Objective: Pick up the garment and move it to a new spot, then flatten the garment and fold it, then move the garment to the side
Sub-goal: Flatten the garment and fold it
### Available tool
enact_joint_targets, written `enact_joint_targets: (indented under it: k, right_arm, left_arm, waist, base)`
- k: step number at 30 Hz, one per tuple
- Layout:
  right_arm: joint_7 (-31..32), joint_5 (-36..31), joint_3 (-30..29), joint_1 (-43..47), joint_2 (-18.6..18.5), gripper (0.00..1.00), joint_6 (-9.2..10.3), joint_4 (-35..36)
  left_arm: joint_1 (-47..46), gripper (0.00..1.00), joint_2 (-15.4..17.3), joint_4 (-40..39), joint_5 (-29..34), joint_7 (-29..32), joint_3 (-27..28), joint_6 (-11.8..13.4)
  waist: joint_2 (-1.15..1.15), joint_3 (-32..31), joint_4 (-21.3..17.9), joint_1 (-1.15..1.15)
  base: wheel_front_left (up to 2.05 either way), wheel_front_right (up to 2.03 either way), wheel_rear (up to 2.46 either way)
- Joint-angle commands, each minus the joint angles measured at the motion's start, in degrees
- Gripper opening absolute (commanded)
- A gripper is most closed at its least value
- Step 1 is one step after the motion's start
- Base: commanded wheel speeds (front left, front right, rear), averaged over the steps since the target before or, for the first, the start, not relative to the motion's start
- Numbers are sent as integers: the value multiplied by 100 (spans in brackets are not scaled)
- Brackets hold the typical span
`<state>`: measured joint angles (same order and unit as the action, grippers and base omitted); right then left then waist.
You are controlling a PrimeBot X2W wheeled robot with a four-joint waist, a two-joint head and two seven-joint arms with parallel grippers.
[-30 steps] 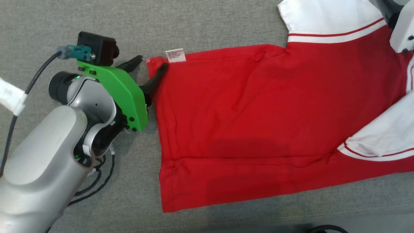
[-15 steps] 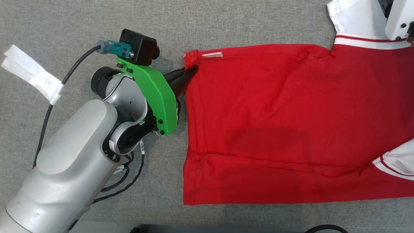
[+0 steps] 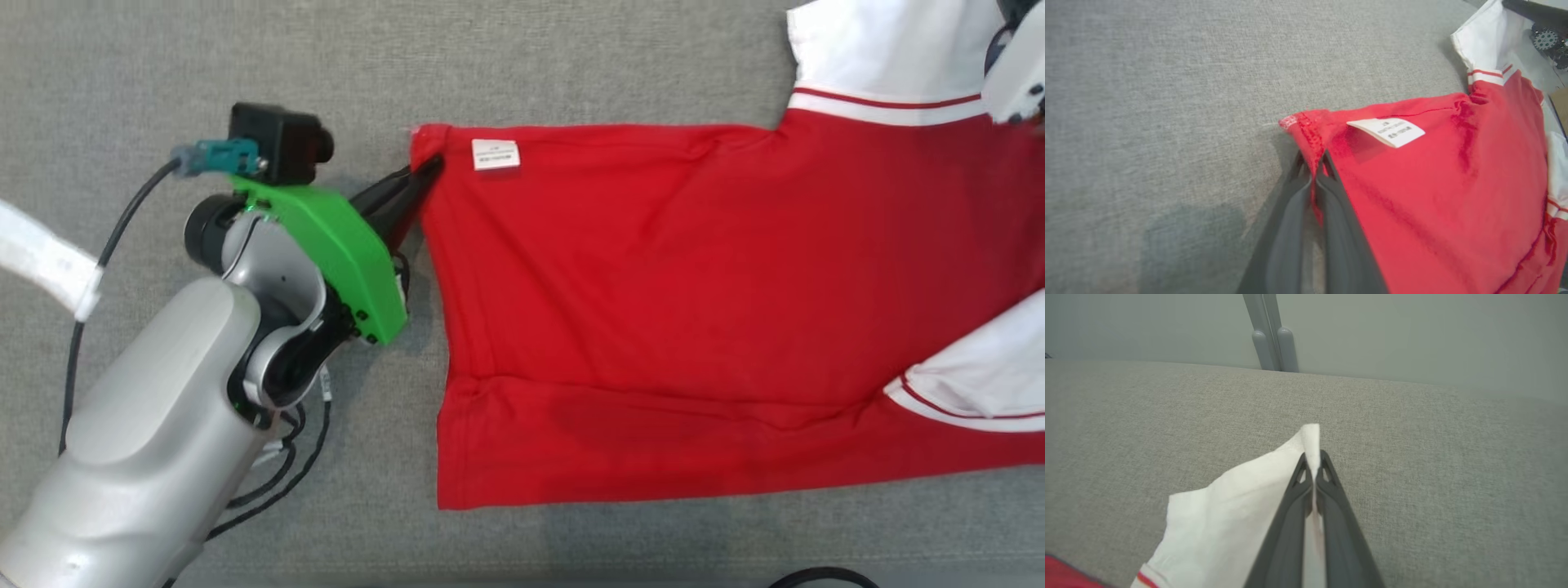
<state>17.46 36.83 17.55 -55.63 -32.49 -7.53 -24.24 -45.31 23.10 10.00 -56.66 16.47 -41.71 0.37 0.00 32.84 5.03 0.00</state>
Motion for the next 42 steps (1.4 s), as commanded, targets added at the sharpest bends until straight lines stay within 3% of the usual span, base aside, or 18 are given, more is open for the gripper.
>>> enact_joint_targets:
  k: [1, 8, 12, 21, 31, 42]
  right_arm:
    - [-106, 102, 34, 181, -49, 0, 7, 94]
    - [-675, 712, 134, 1316, -317, 0, 7, 847]
    - [-1045, 1018, -128, 2076, -405, 0, 7, 1353]
    - [-1292, 1156, -738, 3810, -65, 0, 5, 2473]
    - [-1459, 904, -694, 4561, 461, 0, 5, 2294]
    - [-1475, 1152, -996, 4995, 592, 0, 5, 2430]
  left_arm:
    - [131, 0, 110, -17, 73, -121, 72, 59]
    - [962, 0, 278, -312, 19, -708, 229, 292]
    - [1384, 0, 262, -452, 36, -1019, 268, 460]
    - [2163, 0, 285, -814, 155, -1667, 302, 715]
    - [3492, 0, 418, -1420, 56, -2710, 603, 963]
    - [3896, 0, 416, -1453, 99, -2985, 642, 730]
  waist:
    - [0, -330, -237, 0]
    - [0, -938, -484, 0]
    - [0, -1223, -566, 0]
    - [0, -1431, -905, 0]
    - [0, -1506, -1178, 0]
    - [0, -1785, -1055, 0]
  base:
    - [0, 0, 0]
    - [0, 0, 0]
    - [0, 0, 0]
    - [0, 0, 0]
    - [0, 0, 0]
    - [0, 0, 0]
